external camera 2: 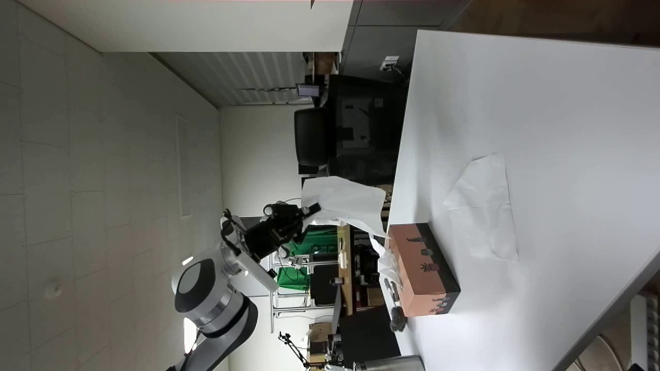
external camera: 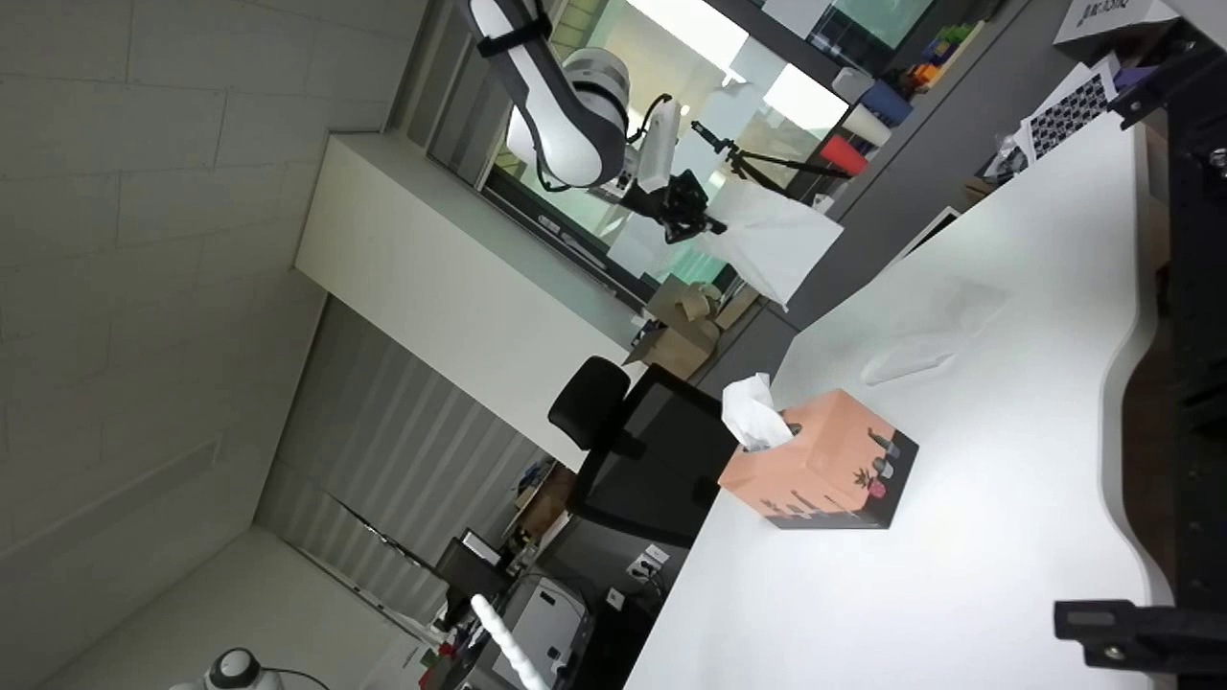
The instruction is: Take a tissue from the tissue box and put it on the table
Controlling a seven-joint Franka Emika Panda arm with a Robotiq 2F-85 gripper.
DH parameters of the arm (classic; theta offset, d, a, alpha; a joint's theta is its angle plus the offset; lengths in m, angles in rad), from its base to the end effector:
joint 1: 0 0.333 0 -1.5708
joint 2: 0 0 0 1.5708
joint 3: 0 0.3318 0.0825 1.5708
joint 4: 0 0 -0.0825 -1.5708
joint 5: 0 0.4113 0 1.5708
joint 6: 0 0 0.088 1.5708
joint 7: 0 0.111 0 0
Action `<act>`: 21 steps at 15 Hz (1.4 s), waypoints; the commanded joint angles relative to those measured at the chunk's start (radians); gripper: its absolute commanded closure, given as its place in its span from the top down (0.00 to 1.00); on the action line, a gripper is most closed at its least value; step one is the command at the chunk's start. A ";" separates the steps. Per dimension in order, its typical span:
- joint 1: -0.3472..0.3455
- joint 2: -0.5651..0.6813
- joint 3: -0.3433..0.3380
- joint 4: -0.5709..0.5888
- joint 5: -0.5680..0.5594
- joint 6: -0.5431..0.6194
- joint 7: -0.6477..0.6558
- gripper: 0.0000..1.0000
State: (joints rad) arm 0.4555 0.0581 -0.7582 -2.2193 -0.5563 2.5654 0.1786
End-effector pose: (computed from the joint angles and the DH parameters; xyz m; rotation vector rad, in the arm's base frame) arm 0.5583 -0.1644 0.3811 2.6940 -0.0650 0.3579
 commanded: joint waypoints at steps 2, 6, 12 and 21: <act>-0.163 -0.114 0.240 -0.073 -0.244 -0.246 0.254 0.00; -0.359 -0.115 0.476 -0.156 -0.266 -0.317 0.343 0.00; -0.496 -0.089 0.579 -0.230 -0.221 -0.236 0.378 0.00; -0.525 -0.082 0.606 -0.229 -0.192 -0.239 0.341 0.01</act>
State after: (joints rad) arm -0.0417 -0.0230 -0.1816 -2.4494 -0.7504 2.3285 0.5222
